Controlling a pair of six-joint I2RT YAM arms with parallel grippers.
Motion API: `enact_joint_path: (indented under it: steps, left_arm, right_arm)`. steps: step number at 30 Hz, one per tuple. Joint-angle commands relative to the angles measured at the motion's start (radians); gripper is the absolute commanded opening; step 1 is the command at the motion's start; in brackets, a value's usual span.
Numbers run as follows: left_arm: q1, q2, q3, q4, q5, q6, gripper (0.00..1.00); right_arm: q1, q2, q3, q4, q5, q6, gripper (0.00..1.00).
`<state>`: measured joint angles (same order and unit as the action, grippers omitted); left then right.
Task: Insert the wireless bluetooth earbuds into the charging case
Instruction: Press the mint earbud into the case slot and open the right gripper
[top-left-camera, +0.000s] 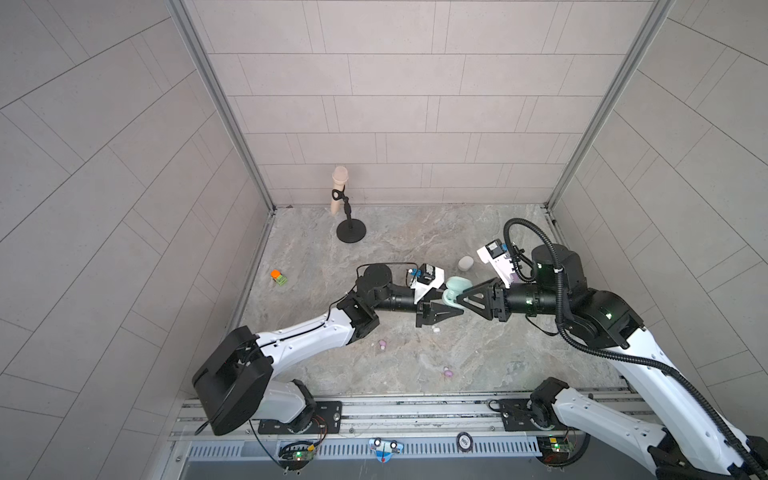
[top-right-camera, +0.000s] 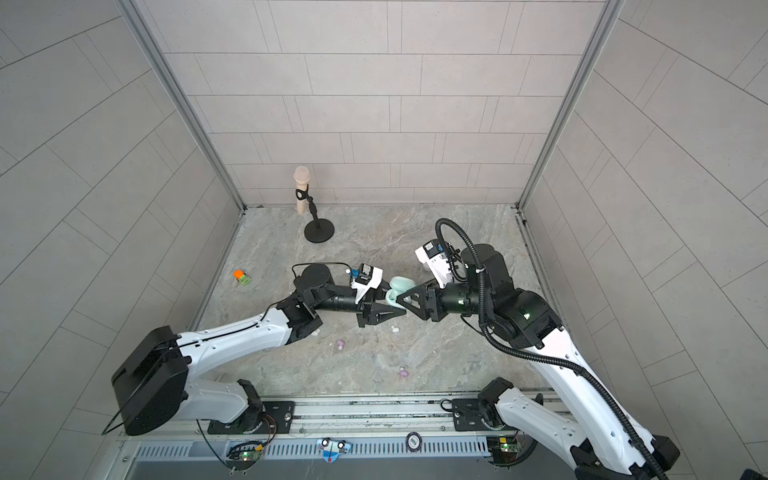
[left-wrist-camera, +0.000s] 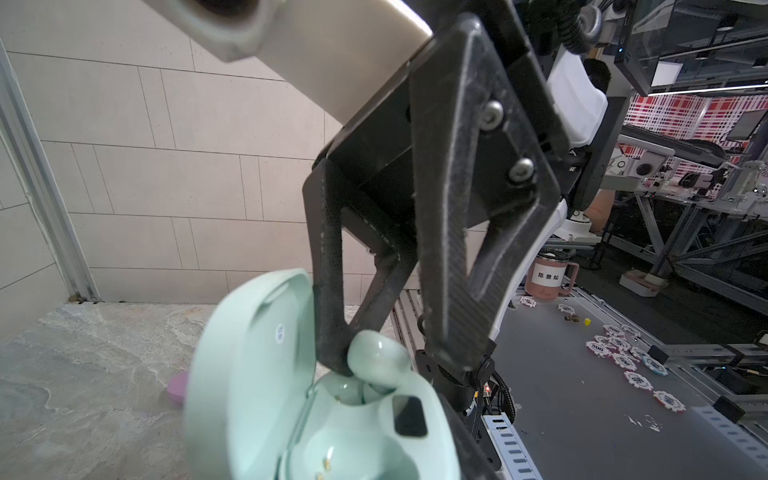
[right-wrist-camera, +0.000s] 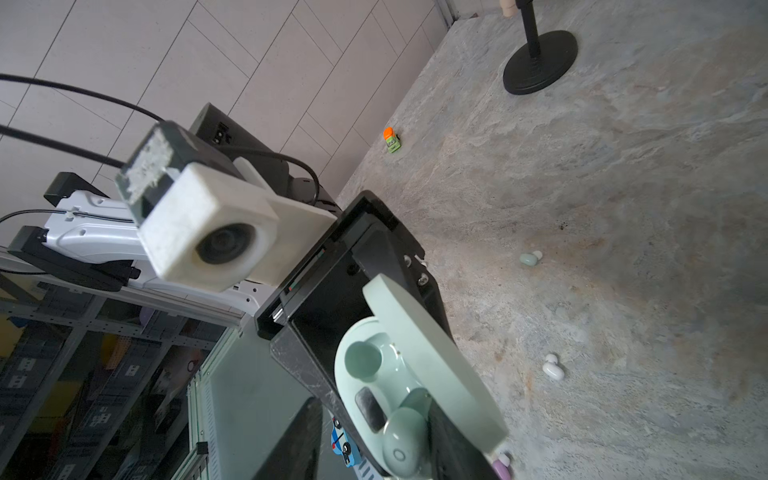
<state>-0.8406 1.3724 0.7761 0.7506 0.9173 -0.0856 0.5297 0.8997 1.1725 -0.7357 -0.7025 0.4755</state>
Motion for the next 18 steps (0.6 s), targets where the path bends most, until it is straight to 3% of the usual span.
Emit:
enact_joint_path:
  steps: [1,18]
  left_arm:
    - [-0.023,0.002,0.02,0.044,0.037,0.015,0.0]
    - [-0.007,-0.016,-0.03,0.032,-0.024,0.041,0.0]
  right_arm:
    - [0.004,0.008,0.024,-0.014,0.055,-0.011,0.48]
    - [0.016,-0.005,0.106,-0.09,0.093,-0.021,0.66]
